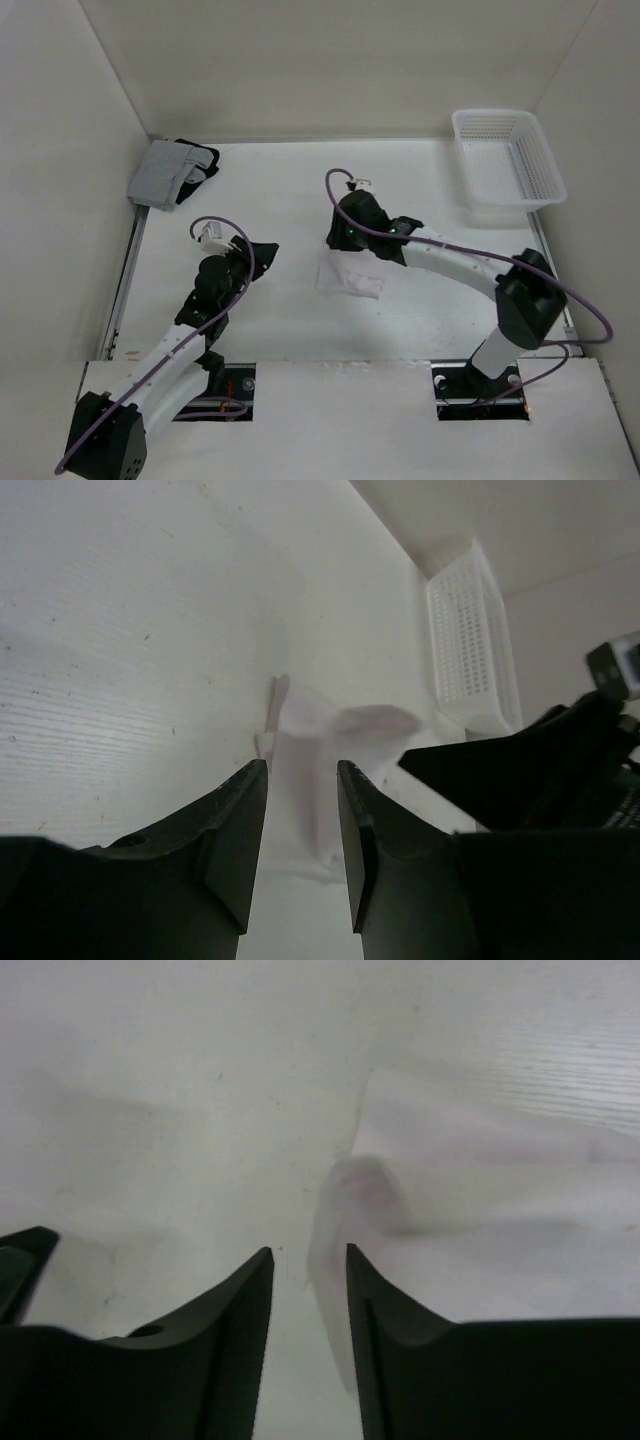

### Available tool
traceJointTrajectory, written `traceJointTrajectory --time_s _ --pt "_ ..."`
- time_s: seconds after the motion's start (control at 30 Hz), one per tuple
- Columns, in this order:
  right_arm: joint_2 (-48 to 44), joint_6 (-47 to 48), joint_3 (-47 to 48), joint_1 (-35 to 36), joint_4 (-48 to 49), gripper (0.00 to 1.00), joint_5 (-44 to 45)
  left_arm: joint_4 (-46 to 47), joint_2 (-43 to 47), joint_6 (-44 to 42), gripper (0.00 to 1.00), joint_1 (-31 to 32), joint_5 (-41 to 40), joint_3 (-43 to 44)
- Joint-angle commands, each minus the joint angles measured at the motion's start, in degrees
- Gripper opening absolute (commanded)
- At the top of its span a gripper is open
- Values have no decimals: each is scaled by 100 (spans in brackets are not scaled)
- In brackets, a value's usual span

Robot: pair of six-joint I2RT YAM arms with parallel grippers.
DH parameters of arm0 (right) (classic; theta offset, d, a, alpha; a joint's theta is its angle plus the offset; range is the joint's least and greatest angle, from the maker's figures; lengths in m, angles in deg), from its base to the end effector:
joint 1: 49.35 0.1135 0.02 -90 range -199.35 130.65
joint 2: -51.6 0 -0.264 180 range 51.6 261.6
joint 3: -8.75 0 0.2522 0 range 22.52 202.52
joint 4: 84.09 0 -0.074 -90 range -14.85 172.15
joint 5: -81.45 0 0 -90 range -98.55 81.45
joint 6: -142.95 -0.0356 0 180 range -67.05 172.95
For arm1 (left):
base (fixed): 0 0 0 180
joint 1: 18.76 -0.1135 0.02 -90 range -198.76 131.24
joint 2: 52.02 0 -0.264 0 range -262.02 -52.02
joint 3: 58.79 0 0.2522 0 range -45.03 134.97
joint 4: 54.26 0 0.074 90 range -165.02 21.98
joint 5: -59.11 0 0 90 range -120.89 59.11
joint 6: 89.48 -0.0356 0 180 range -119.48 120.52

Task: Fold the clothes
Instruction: Fold the tank top

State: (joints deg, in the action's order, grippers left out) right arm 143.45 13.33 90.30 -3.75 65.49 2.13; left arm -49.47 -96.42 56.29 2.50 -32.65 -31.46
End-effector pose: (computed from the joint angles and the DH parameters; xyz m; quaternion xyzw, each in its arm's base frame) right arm 0.2561 0.2521 0.2612 -0.0085 0.9058 0.2188 0.3628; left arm 0.1677 -0.0641 0.2009 -0.2402 0.7407 -0.3813 0.4983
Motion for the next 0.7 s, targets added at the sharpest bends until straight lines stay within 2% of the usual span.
traceJointTrajectory --time_s 0.0,0.1,0.2,0.23,0.37,0.4,0.5,0.67 --pt "534 -169 734 391 -189 45 233 229 239 -13 33 -275 369 -46" --pt "492 -274 859 655 180 46 163 176 327 -13 33 -574 588 -55" --pt "1 -327 395 673 488 44 233 237 222 -13 33 -732 729 -55" --pt "-236 -336 54 612 602 41 259 255 169 -13 33 -733 738 -38" --pt "-589 -328 -853 164 945 11 58 640 -269 -5 34 -514 686 -20" --pt "-598 -284 -1012 103 1076 8 -21 755 -410 4 34 -435 686 -3" --pt "-336 -257 -1294 -12 1472 9 -355 1054 -771 22 35 -171 616 32" --pt "393 -222 -1137 -30 2114 9 -540 1301 -1184 4 35 304 265 59"
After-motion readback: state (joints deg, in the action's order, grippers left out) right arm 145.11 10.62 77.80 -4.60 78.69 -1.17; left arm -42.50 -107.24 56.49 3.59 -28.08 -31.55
